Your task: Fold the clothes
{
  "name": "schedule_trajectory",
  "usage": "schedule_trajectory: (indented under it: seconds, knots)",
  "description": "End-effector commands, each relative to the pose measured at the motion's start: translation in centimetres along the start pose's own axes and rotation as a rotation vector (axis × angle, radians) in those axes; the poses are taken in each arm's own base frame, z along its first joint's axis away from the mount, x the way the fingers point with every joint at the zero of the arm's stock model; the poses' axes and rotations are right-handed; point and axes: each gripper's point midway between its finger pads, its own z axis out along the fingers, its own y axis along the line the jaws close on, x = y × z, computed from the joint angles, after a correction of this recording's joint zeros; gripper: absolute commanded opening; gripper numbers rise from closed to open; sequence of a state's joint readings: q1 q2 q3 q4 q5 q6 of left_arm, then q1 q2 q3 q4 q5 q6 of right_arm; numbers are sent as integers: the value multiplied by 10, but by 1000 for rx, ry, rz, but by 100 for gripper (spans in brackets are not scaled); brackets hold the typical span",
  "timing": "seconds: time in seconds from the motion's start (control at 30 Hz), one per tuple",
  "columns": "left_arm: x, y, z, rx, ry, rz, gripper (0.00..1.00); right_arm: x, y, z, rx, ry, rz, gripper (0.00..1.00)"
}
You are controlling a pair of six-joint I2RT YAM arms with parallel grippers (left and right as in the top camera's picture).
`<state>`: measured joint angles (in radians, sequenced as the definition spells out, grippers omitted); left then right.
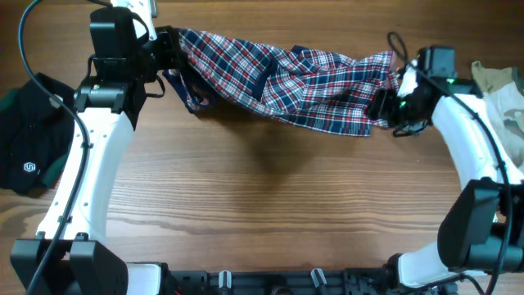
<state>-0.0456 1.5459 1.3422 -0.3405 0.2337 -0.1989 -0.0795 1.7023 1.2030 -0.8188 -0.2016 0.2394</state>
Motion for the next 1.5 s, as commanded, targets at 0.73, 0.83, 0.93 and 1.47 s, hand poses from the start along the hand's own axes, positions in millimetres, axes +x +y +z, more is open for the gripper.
schedule_trajectory:
  seconds: [0.73, 0.83, 0.93, 1.47]
  knots:
    - [84, 98, 43, -237, 294, -209, 56, 16, -2, 66, -32, -78, -8, 75]
    - [84, 98, 43, -234, 297, -187, 54, 14, -4, 86, -36, -69, -6, 74]
    - [84, 98, 43, -234, 297, -187, 53, 20, -6, 100, -44, -34, 26, 72]
    - [109, 95, 38, -225, 399, -240, 51, 19, 28, 97, -238, -16, 55, 13]
